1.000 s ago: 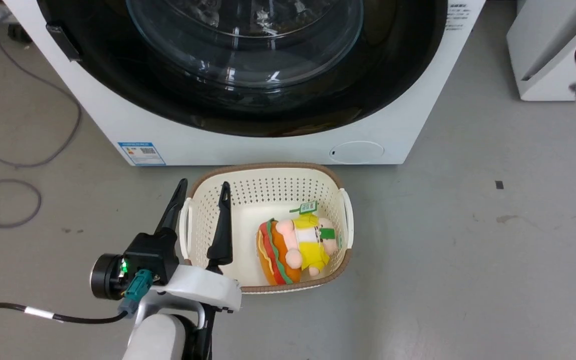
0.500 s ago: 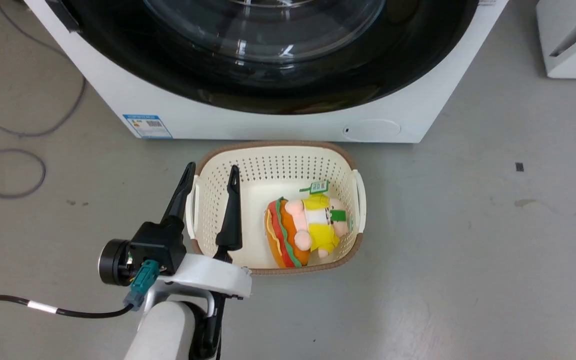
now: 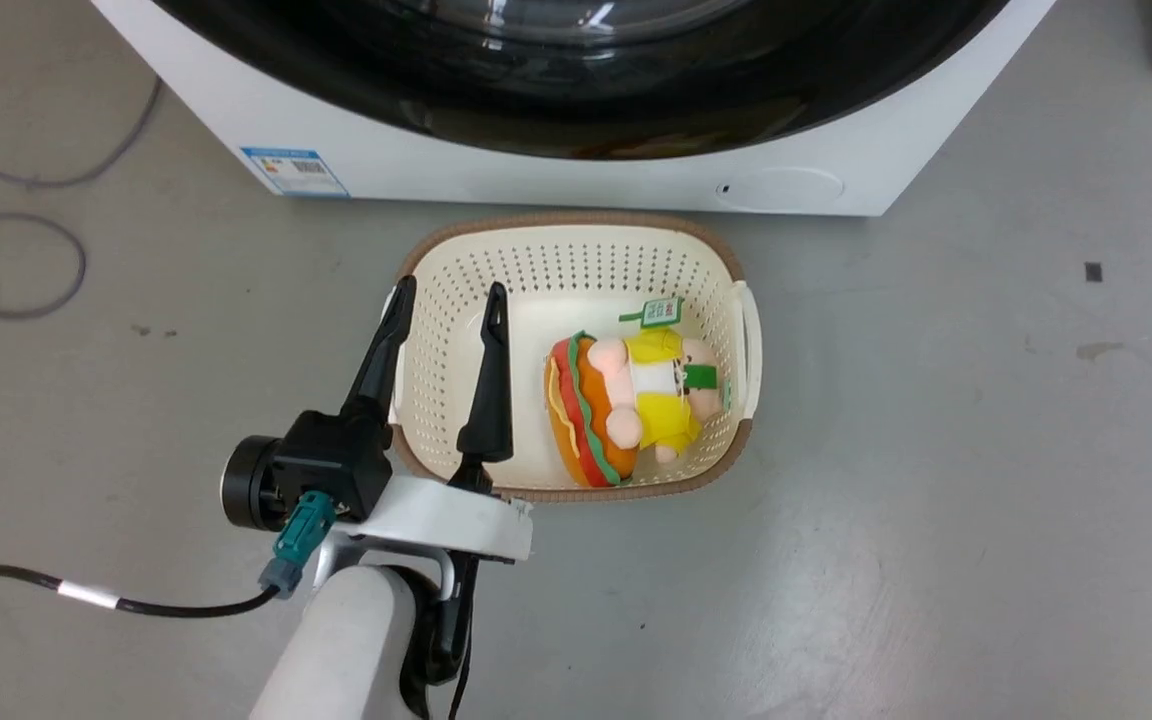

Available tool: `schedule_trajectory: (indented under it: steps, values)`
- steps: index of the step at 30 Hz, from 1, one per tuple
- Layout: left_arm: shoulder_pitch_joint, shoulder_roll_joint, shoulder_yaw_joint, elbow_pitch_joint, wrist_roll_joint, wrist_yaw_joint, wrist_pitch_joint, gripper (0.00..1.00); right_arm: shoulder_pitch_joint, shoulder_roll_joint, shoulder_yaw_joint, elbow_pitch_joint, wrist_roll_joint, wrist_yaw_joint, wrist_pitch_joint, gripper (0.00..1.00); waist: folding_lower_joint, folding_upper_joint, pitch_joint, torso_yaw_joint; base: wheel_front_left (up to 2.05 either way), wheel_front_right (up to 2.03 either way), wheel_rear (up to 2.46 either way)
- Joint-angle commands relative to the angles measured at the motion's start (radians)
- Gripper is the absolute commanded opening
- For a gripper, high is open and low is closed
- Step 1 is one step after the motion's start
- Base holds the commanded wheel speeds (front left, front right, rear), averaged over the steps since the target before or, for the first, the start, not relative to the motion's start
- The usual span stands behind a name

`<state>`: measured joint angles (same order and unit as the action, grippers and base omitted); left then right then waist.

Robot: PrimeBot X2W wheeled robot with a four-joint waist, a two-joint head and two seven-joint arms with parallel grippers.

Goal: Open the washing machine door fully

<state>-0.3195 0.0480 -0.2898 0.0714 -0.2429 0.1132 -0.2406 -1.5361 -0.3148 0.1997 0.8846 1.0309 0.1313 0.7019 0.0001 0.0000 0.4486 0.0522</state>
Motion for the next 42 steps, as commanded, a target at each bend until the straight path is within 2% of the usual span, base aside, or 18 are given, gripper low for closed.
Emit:
schedule_trajectory:
  steps: [1,6,19,31,42]
  values:
    - [-0.025,0.002,-0.008,0.002,-0.008,0.006,-0.010,1.00,-0.041,-0.008,0.006,0.019,0.022,-0.001,0.013,0.00,-0.0001,0.0000,0.008,0.003,0.00,0.00,0.00]
    - [-0.043,0.002,-0.025,0.006,-0.022,0.015,-0.021,1.00,-0.089,-0.013,0.031,0.043,0.058,-0.001,0.066,0.00,-0.0001,0.0000,0.030,0.009,0.00,0.00,0.00]
    - [-0.041,0.002,-0.027,0.013,-0.024,0.013,-0.021,1.00,-0.026,-0.011,0.056,0.011,0.072,-0.001,0.163,0.00,-0.0001,0.0000,0.016,0.006,0.00,0.00,0.00]
    - [-0.033,0.002,-0.028,0.022,-0.026,0.010,-0.021,1.00,0.082,-0.003,0.059,-0.031,0.085,-0.001,0.217,0.00,-0.0001,0.0000,-0.007,-0.001,0.00,0.00,0.00]
    - [-0.010,0.002,-0.026,0.043,-0.028,0.004,-0.021,1.00,0.218,0.011,0.051,-0.119,0.145,-0.001,0.318,0.00,-0.0001,0.0000,-0.067,-0.001,0.00,0.00,0.00]
